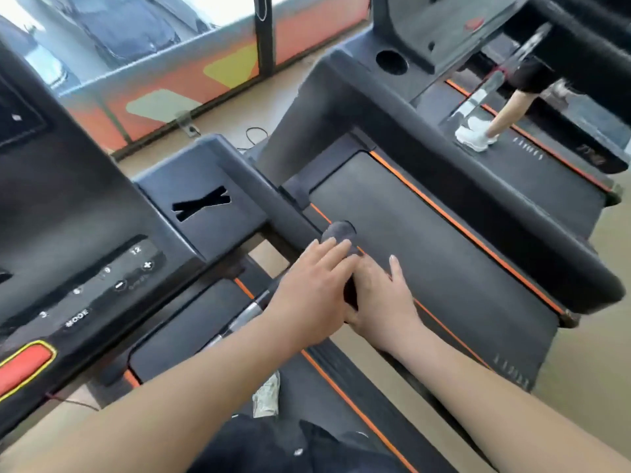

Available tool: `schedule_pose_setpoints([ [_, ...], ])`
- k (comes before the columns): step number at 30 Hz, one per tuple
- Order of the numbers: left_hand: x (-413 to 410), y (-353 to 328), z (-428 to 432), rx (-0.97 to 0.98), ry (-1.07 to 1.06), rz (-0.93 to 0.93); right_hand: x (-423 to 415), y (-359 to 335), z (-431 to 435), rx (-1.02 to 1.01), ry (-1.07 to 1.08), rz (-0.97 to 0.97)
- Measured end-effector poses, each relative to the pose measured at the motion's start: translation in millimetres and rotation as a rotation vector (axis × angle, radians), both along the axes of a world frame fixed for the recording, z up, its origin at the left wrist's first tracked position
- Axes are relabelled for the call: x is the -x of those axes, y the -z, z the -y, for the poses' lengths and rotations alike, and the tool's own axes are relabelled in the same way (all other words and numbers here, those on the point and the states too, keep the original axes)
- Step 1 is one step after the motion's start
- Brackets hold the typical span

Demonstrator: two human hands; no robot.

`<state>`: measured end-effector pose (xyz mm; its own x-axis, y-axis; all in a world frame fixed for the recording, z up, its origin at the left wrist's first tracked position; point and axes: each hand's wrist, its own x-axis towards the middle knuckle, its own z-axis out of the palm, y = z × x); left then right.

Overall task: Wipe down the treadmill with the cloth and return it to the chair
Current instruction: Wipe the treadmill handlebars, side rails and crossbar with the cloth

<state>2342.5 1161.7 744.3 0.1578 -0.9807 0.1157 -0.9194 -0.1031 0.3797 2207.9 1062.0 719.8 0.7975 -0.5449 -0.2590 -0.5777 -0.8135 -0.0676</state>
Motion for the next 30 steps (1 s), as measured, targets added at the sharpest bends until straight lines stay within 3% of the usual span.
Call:
schedule_pose_setpoints([
  [3,47.4,20.0,5.2,-0.132,0.123,0.067,53.7,-1.7,-3.7,-0.015,0.030,-0.013],
  [8,120.5,34.2,24.6,-0.227,0.053,0.228,167.9,-3.4,-1.8,-0.122,0.094,-0.037],
  [11,176.1,34.1,26.1,-0.275,-0.016,0.251,233.8,-9.8,1.5,-0.301,0.126,0.078],
  [15,265.1,35.9,12.7,-0.192,-0.010,0.206,324.7,-14.8,12.5,-0.479,0.508,0.325],
  [20,382.1,44.6,0.8,-0.207,0.211,0.208,409.6,-4.3,2.6,-0.482,0.774,0.377],
  [25,345.9,45.9,16.2,-0.157,0.461,0.398,421.3,-10.6,-15.7,-0.611,0.792,0.413],
  [28,293.0,40.6,30.3,-0.159,0.254,0.393,408.0,-19.9,-18.0,-0.666,0.797,0.429],
  [30,261.3,33.9,38.0,-0.291,0.052,0.342,398.0,-23.4,-17.1,-0.686,0.803,0.442],
])
